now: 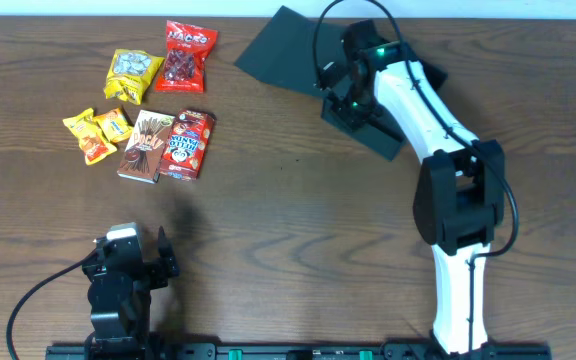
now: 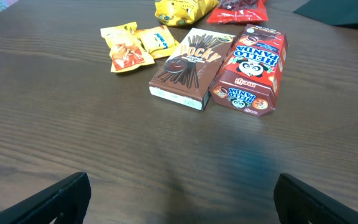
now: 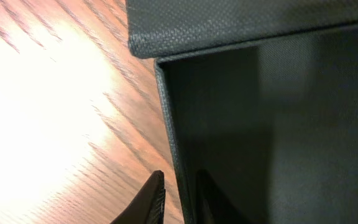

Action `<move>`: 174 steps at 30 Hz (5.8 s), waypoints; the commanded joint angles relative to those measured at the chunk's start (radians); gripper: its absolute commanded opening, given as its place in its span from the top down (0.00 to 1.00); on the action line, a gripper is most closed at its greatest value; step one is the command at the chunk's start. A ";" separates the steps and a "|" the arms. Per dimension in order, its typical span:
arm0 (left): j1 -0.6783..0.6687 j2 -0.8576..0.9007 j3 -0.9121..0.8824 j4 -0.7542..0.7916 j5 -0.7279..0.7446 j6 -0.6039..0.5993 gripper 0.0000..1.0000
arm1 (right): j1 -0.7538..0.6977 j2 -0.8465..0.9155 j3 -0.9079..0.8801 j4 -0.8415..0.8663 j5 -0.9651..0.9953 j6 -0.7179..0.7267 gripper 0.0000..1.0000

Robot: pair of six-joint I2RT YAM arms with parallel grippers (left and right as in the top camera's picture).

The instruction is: Pack container

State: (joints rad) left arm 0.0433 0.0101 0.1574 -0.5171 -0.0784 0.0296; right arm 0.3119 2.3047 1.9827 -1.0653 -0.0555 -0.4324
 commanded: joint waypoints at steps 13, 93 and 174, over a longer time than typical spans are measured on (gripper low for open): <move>0.003 -0.006 -0.016 0.001 0.001 -0.003 0.05 | 0.104 0.013 -0.002 0.010 -0.010 0.846 0.98; 0.003 -0.006 -0.016 0.001 0.001 -0.003 0.05 | 0.186 -0.235 0.196 0.161 -0.091 0.505 0.01; 0.017 2.287 2.029 -0.107 0.337 0.121 0.05 | -0.105 -0.261 0.175 -0.117 -0.294 0.409 0.01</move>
State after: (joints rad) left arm 0.0731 2.2478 2.1181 -0.6250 0.2409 0.0937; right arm 0.1913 2.0106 2.1693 -1.1778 -0.3420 -0.0189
